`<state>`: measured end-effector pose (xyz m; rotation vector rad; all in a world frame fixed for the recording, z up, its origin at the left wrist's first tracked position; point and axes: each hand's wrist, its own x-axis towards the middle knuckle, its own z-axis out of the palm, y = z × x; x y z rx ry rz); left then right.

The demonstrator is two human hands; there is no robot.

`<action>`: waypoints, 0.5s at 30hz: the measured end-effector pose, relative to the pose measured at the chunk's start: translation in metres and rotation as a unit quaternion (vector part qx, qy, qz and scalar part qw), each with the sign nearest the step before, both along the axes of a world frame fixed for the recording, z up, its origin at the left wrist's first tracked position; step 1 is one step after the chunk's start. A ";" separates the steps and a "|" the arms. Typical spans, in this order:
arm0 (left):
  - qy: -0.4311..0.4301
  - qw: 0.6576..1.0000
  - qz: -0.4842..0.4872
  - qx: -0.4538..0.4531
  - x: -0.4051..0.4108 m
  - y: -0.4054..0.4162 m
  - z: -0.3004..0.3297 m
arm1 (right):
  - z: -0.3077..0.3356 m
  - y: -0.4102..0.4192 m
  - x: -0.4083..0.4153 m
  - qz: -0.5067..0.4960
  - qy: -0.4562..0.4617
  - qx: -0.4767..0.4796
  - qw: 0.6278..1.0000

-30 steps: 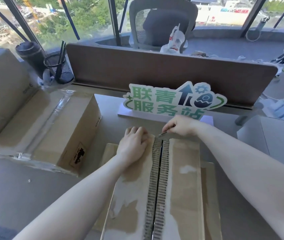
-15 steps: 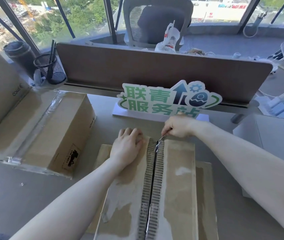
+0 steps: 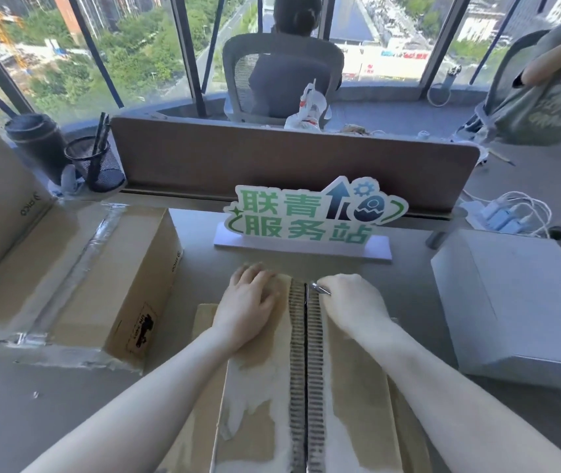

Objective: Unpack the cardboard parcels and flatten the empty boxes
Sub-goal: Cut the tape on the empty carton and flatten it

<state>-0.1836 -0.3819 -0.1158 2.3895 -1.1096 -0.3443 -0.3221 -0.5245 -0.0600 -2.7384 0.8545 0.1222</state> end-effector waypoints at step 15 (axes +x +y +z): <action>-0.035 0.994 -0.080 0.063 -0.040 0.056 -0.017 | -0.003 0.072 0.011 -0.159 0.083 0.000 0.984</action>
